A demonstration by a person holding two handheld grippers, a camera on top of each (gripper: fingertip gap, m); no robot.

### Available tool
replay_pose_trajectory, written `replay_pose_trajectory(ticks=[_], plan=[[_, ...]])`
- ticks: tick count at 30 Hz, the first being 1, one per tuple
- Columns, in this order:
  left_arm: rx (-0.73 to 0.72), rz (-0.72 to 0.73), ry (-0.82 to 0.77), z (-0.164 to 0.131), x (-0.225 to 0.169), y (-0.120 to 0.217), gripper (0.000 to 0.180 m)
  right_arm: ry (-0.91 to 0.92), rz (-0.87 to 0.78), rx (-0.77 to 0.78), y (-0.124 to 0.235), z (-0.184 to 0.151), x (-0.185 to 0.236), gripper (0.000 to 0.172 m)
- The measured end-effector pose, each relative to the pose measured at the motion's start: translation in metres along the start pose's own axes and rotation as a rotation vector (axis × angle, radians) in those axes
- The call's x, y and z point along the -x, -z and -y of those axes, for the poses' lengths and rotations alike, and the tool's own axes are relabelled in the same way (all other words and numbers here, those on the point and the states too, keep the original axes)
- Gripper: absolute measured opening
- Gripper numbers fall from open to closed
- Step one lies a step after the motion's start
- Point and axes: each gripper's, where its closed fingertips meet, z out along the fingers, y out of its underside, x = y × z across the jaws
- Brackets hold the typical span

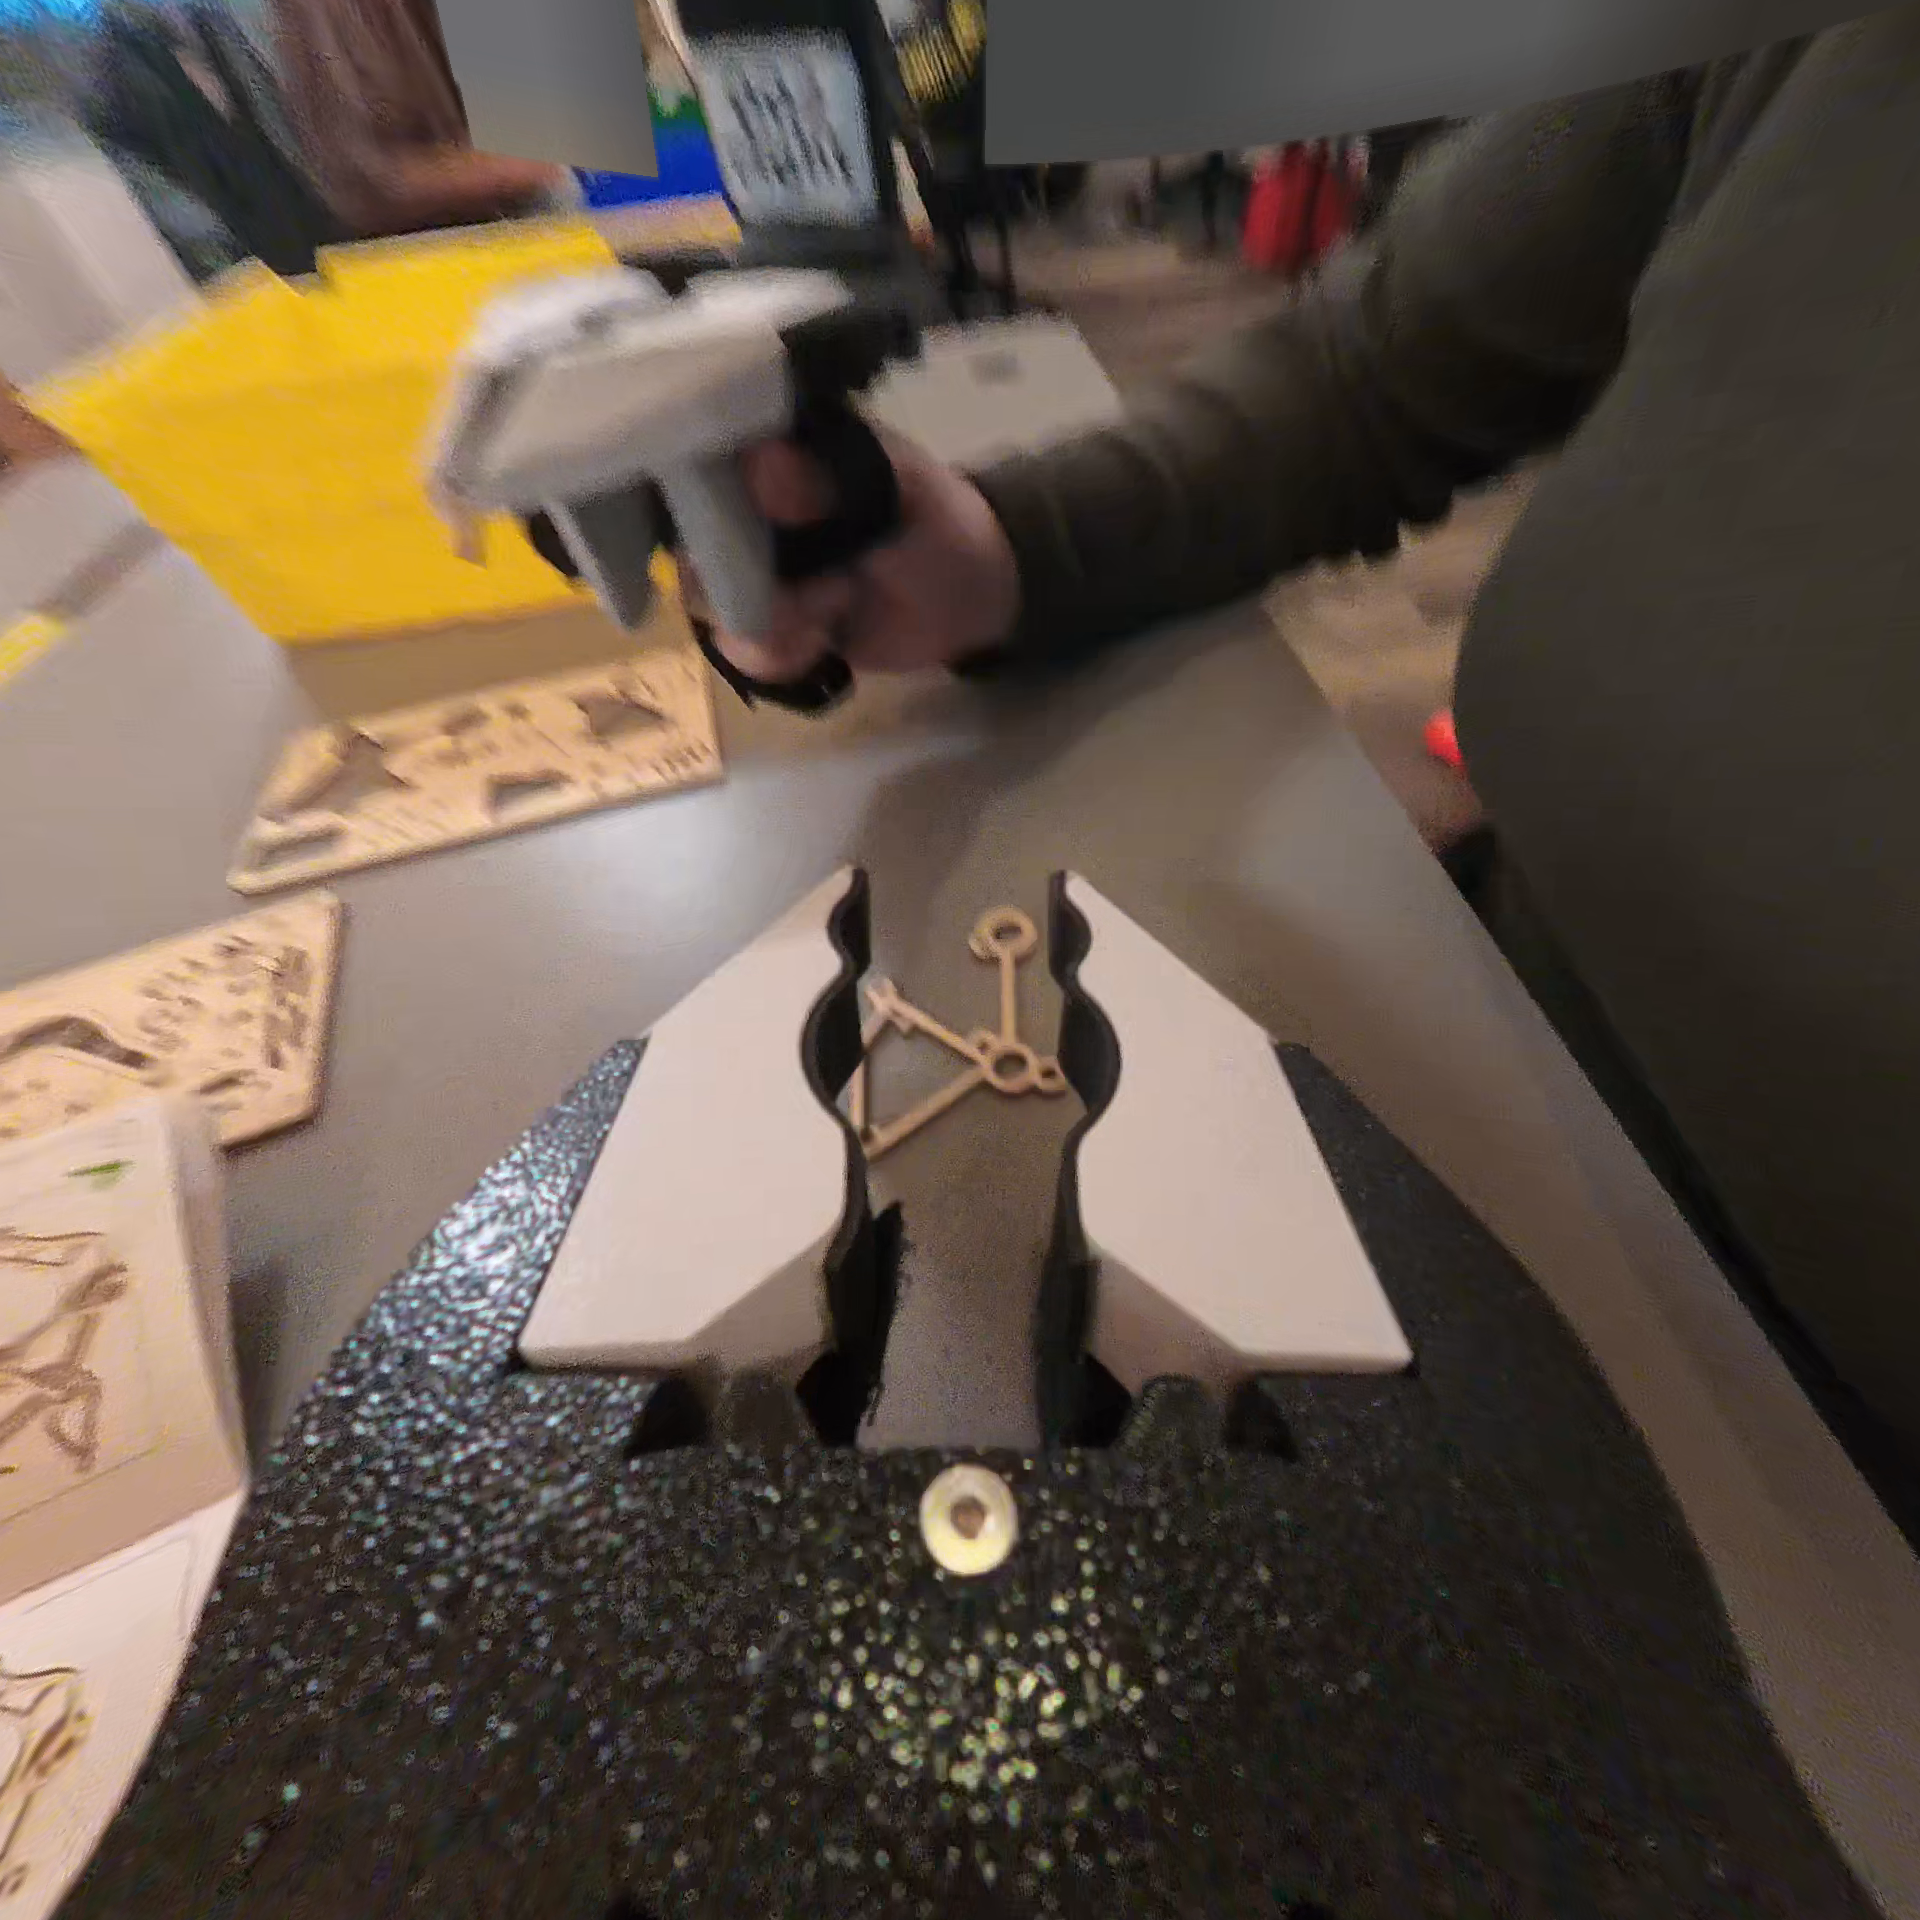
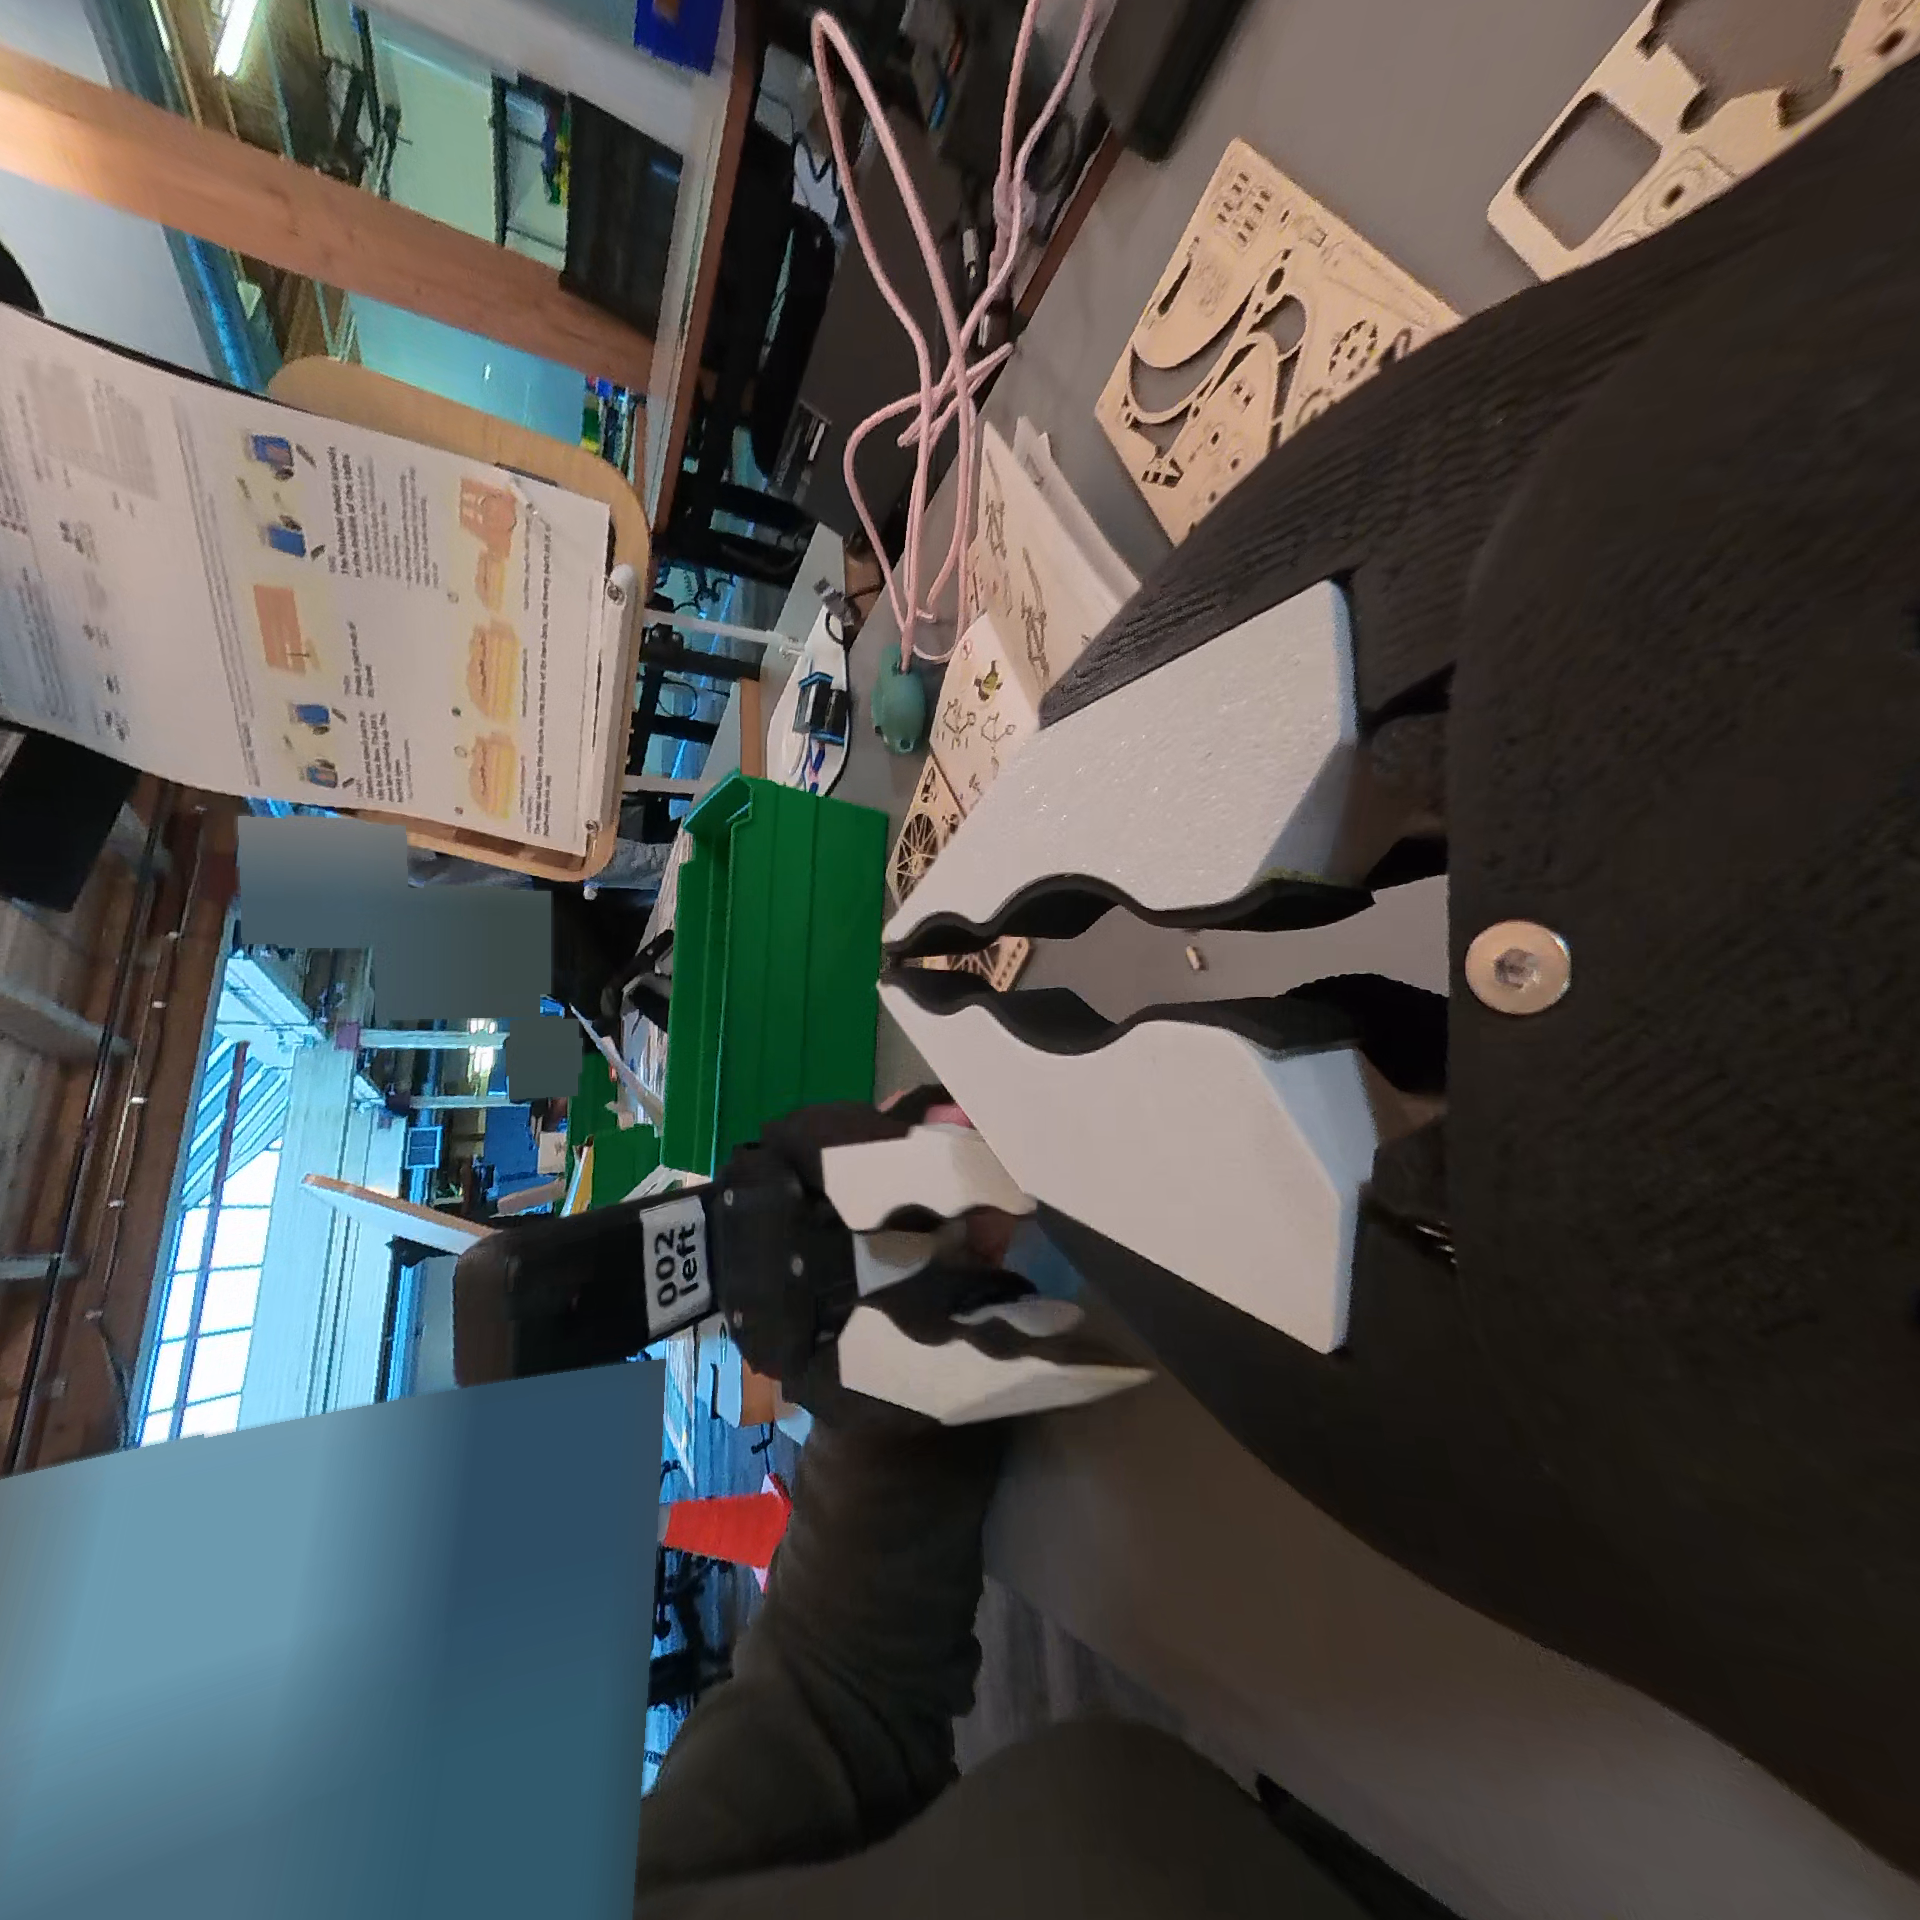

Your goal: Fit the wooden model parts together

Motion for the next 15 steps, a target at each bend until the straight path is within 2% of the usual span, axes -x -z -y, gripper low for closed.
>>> replay_pose_trajectory(ticks=[3, 5, 8, 15], plan=[[0.217, -0.052, -0.064, -0.031, -0.007, -0.009, 0.035, -0.018, -0.006, 0.019, -0.002, -0.006, -0.002, 0.0], [0.308, -0.094, -0.077, -0.043, -0.012, -0.013, 0.035, -0.019, -0.008, 0.027, -0.002, -0.009, -0.003, 0.0], [0.396, -0.148, -0.033, -0.053, -0.016, -0.017, 0.032, -0.014, -0.016, 0.026, -0.002, -0.008, -0.004, 0.0], [0.508, -0.12, -0.014, -0.064, -0.008, -0.01, 0.026, -0.006, -0.017, 0.037, -0.001, -0.007, -0.004, 0.0]])
